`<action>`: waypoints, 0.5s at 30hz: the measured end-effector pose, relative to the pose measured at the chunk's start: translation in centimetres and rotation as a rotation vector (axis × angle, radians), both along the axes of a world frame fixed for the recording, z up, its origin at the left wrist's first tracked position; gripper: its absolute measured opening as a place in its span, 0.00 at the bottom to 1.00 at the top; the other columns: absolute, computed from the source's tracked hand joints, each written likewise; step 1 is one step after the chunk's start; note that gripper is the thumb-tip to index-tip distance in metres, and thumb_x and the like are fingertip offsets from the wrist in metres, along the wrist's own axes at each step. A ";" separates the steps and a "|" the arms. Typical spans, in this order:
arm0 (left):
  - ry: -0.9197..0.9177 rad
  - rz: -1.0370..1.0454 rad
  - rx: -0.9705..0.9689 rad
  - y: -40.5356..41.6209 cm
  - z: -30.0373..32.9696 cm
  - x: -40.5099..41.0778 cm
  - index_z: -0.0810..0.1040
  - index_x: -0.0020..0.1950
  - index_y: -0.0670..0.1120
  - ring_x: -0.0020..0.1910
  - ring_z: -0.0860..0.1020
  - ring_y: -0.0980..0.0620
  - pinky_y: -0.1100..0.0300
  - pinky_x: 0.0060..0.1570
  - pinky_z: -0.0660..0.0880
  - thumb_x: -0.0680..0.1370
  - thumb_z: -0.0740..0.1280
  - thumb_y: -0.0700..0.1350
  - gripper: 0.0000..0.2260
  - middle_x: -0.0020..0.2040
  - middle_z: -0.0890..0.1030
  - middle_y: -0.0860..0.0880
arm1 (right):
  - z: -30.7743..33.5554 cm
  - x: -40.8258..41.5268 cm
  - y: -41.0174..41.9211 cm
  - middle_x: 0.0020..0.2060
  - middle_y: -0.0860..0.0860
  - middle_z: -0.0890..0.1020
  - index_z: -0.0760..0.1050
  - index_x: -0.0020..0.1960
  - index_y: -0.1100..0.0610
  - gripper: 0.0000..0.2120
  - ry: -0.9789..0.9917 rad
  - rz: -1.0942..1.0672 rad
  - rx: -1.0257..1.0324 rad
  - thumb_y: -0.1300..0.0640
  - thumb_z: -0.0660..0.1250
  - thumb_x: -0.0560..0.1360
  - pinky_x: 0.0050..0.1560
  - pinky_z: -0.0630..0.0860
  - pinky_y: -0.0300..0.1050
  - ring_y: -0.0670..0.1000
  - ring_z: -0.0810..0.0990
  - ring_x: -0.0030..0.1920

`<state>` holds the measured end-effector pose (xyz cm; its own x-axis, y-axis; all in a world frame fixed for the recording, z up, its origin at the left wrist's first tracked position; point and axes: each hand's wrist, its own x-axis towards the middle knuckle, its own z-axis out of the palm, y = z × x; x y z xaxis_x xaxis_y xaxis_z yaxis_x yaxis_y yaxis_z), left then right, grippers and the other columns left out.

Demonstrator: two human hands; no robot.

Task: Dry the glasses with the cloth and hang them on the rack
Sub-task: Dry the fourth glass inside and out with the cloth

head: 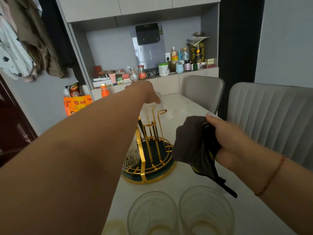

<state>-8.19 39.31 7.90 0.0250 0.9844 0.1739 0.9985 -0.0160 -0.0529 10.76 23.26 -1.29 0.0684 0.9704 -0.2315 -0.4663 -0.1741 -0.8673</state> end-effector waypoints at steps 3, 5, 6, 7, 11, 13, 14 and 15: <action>0.036 -0.011 -0.032 0.6 -0.3 -0.1 0.75 0.65 0.40 0.60 0.75 0.42 0.45 0.62 0.73 0.73 0.69 0.63 0.31 0.56 0.77 0.44 | -0.1 0.0 -0.1 0.44 0.54 0.82 0.75 0.42 0.56 0.13 -0.005 -0.006 0.002 0.49 0.62 0.79 0.44 0.74 0.48 0.54 0.80 0.46; 0.044 -0.016 -0.042 0.8 -0.4 -0.2 0.74 0.66 0.40 0.61 0.75 0.42 0.47 0.62 0.73 0.74 0.70 0.62 0.31 0.56 0.77 0.43 | -0.2 0.0 0.0 0.45 0.54 0.82 0.75 0.43 0.56 0.13 -0.011 -0.009 -0.005 0.48 0.62 0.79 0.47 0.74 0.49 0.54 0.80 0.47; 0.039 -0.021 -0.040 0.8 -0.4 -0.2 0.74 0.66 0.40 0.60 0.75 0.42 0.49 0.61 0.73 0.74 0.70 0.61 0.31 0.54 0.76 0.44 | -0.2 -0.1 0.1 0.45 0.54 0.81 0.75 0.43 0.56 0.13 -0.011 -0.008 -0.006 0.48 0.62 0.79 0.48 0.73 0.49 0.54 0.80 0.47; 0.024 -0.028 -0.033 0.7 -0.2 -0.2 0.74 0.66 0.39 0.58 0.75 0.43 0.50 0.60 0.72 0.74 0.69 0.61 0.31 0.53 0.75 0.44 | -0.2 -0.1 0.0 0.45 0.54 0.81 0.75 0.42 0.56 0.13 -0.012 -0.009 -0.007 0.48 0.62 0.79 0.47 0.73 0.49 0.54 0.80 0.46; -0.059 -0.062 0.090 0.5 1.5 -0.3 0.74 0.67 0.40 0.62 0.74 0.42 0.51 0.59 0.71 0.74 0.69 0.62 0.32 0.63 0.77 0.42 | -0.2 -0.1 0.1 0.45 0.53 0.80 0.75 0.43 0.57 0.13 -0.010 -0.011 -0.016 0.48 0.62 0.79 0.50 0.73 0.49 0.54 0.79 0.46; -0.073 -0.052 0.142 0.7 2.0 -0.6 0.75 0.66 0.40 0.60 0.76 0.41 0.51 0.56 0.72 0.73 0.70 0.63 0.31 0.62 0.78 0.42 | -0.1 -0.1 0.1 0.44 0.54 0.80 0.74 0.43 0.57 0.13 -0.017 -0.010 -0.025 0.48 0.61 0.80 0.52 0.72 0.50 0.54 0.79 0.46; -0.067 -0.043 0.141 0.8 2.0 -0.8 0.75 0.66 0.40 0.60 0.76 0.41 0.51 0.55 0.73 0.73 0.69 0.63 0.32 0.61 0.78 0.42 | -0.1 0.0 0.1 0.44 0.54 0.80 0.74 0.43 0.57 0.14 -0.018 -0.010 -0.027 0.48 0.61 0.80 0.52 0.72 0.50 0.54 0.79 0.45; -0.052 -0.037 0.121 0.9 1.9 -0.9 0.75 0.67 0.40 0.60 0.75 0.41 0.51 0.54 0.72 0.73 0.69 0.64 0.33 0.62 0.78 0.42 | 0.0 0.0 0.1 0.44 0.54 0.80 0.74 0.43 0.57 0.14 -0.015 -0.011 -0.026 0.48 0.61 0.80 0.52 0.72 0.50 0.54 0.79 0.46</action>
<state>-9.06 40.18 9.79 0.0488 0.9547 0.2936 0.9988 -0.0497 -0.0045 10.72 23.36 -1.34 0.0825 0.9632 -0.2559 -0.4553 -0.1920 -0.8694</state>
